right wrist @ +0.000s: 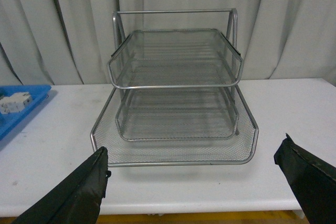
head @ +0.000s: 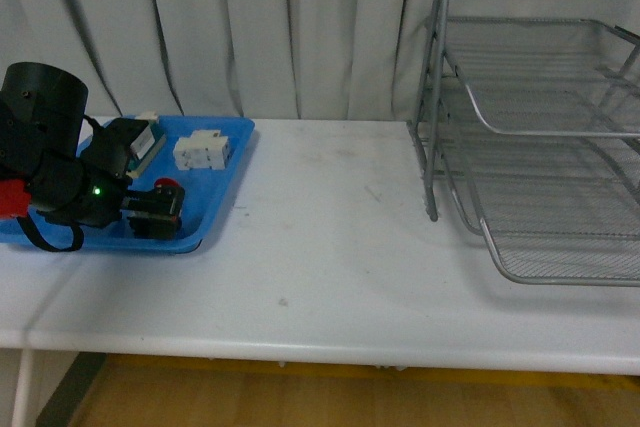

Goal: Place button on rack with both arms

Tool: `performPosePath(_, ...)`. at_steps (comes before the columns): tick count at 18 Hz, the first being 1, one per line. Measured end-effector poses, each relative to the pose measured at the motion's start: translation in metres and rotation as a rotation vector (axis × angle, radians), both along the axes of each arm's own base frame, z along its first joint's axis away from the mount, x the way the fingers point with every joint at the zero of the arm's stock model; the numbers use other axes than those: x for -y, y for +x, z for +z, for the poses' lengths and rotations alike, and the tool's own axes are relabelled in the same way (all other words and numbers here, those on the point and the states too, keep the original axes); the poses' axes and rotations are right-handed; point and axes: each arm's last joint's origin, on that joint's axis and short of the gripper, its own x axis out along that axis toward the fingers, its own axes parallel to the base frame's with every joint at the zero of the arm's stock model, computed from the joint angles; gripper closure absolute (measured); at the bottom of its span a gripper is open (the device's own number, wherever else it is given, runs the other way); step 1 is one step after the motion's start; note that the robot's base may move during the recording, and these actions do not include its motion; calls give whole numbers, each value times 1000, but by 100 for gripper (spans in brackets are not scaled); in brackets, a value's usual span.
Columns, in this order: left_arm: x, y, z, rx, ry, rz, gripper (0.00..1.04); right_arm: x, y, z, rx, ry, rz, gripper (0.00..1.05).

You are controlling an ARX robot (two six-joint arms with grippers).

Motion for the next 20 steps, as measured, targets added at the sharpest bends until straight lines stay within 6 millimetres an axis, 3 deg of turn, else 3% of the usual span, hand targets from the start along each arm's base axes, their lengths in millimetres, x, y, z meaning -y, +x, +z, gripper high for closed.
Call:
performPosePath(4,1,2,1,6,17,-4,46,0,0,0,0,0,0,6)
performPosePath(7,3,2,1,5,16,-7,67,0,0,0,0,0,0,6)
performPosePath(12,6,-8,5,24,-9,-7,68,0,0,0,0,0,0,6)
performPosePath(15,6,-25,35,123,-43,-22,68,0,0,0,0,0,0,6)
performPosePath(17,-1,-57,83,276,-84,-28,68,0,0,0,0,0,0,6)
performPosePath(19,-9,-81,101,337,-108,-28,68,0,0,0,0,0,0,6)
performPosePath(20,-14,-107,109,360,-116,-25,68,0,0,0,0,0,0,6)
